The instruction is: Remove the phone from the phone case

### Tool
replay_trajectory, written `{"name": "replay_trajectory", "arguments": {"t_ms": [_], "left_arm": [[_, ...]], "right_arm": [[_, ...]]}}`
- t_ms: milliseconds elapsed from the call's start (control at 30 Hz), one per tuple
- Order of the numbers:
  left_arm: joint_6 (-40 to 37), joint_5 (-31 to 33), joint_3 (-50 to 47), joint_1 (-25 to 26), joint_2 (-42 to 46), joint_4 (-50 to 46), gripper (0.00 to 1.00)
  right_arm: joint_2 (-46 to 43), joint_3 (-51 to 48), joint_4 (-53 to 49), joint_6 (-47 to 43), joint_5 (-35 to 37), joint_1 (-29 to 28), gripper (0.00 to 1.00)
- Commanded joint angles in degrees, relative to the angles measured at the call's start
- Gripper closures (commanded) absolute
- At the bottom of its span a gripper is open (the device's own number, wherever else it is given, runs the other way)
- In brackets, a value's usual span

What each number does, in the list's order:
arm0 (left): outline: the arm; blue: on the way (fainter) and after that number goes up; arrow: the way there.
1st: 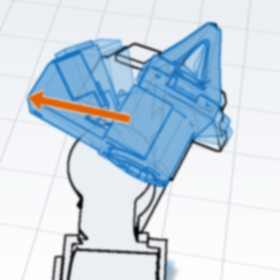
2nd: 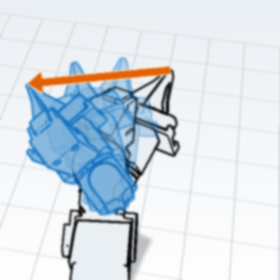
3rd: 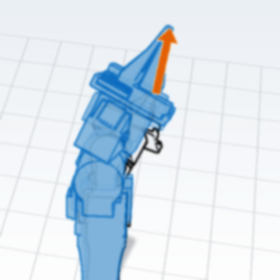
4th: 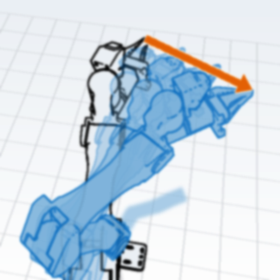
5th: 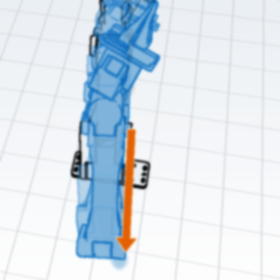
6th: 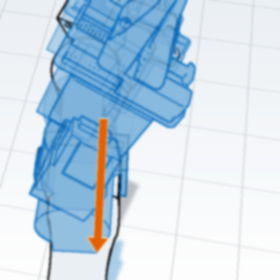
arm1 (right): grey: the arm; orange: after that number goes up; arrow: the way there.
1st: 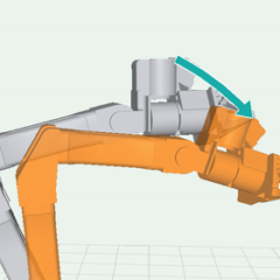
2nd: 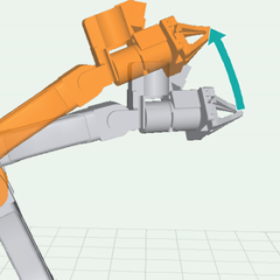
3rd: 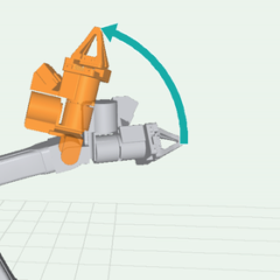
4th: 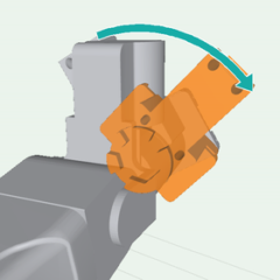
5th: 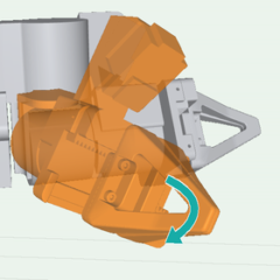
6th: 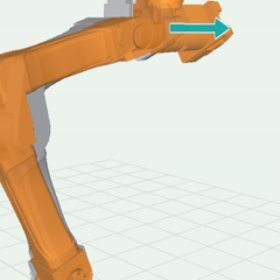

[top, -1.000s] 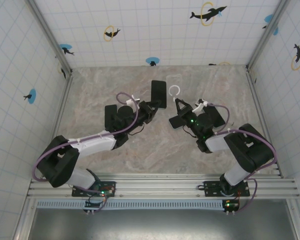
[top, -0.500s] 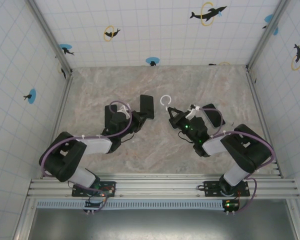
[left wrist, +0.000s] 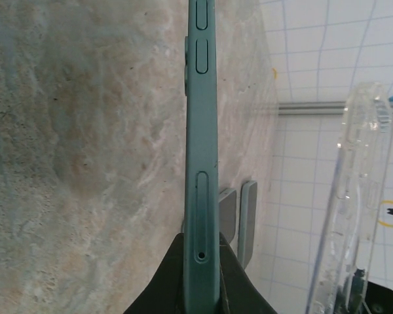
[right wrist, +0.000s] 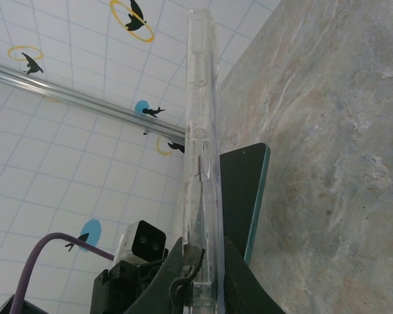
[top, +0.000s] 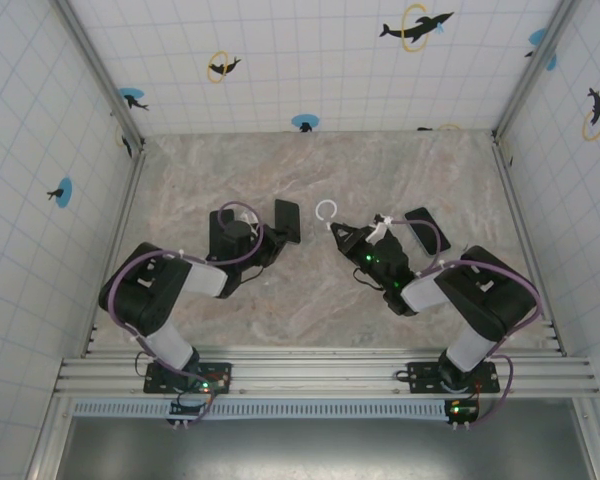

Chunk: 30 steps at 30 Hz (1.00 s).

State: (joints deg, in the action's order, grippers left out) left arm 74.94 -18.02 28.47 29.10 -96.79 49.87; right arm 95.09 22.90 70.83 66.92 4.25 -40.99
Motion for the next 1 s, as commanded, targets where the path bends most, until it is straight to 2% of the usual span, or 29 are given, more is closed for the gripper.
{"name": "replay_trajectory", "arguments": {"t_ms": [0,267,467,967], "left_arm": [[-1.2,-1.5,2.3,-0.7,-1.4,4.7,0.93],[-1.3,-0.2,3.1,-1.2,-3.6,2.3,0.91],[1.3,-0.7,2.2,-2.0,-5.7,5.4,0.9],[0.5,-3.6,4.3,-3.7,-8.1,1.7,0.77]], "right_arm": [[1.0,-0.4,1.4,0.4,0.2,-0.5,0.92],[1.9,-0.6,1.5,0.9,0.1,-0.6,0.92],[2.5,-0.2,1.4,1.0,-0.2,-0.6,0.92],[3.1,-0.2,0.8,1.6,0.0,-0.8,0.92]]}}
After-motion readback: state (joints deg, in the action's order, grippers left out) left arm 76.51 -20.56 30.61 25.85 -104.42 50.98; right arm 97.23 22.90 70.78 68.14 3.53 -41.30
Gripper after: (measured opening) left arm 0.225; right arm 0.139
